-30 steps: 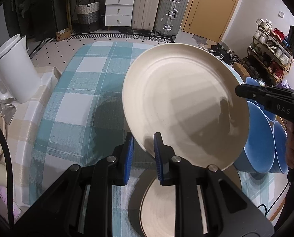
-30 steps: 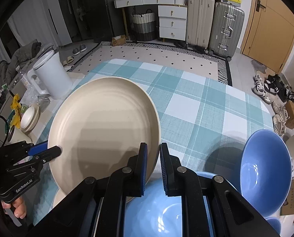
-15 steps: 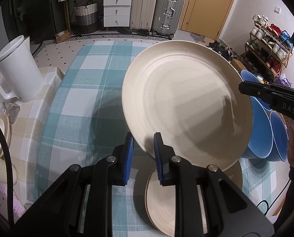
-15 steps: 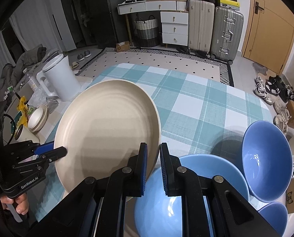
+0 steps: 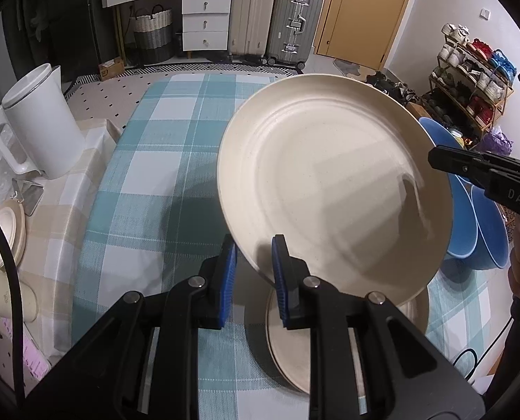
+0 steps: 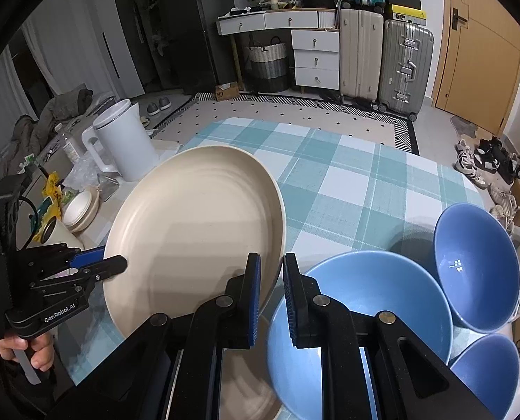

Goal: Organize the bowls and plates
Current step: 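Carry the tilted cream plates with both grippers toward the blue bowls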

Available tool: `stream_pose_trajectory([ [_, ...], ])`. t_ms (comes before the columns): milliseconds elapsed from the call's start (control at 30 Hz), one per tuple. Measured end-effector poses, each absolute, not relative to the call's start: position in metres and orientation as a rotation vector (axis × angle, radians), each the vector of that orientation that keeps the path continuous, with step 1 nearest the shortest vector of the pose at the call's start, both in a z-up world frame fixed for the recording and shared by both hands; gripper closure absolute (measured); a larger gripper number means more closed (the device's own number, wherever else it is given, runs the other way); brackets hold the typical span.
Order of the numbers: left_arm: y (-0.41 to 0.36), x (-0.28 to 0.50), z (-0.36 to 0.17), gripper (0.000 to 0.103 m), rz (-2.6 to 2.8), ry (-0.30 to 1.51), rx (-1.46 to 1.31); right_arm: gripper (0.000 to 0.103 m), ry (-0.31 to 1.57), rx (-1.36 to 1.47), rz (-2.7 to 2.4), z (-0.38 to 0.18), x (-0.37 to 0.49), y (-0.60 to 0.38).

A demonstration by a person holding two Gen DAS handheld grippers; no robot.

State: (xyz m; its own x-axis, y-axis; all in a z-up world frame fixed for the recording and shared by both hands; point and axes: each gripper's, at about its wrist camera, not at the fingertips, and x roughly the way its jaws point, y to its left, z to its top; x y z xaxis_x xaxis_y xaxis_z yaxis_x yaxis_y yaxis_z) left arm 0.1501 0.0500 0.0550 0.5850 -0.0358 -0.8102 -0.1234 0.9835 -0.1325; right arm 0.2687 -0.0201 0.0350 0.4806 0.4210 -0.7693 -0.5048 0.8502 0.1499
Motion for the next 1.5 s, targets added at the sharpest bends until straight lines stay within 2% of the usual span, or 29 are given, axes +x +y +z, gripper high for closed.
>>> stream_pose_trajectory([
  [867, 0.037, 0.095, 0.055, 0.086, 0.033, 0.934, -0.148, 0.089, 0.855, -0.029, 0.593, 0.031, 0.207, -0.039],
  [1500, 0.024, 0.066, 0.046, 0.086, 0.026, 0.921, -0.126, 0.089, 0.873, 0.040, 0.585, 0.005, 0.170, -0.055],
])
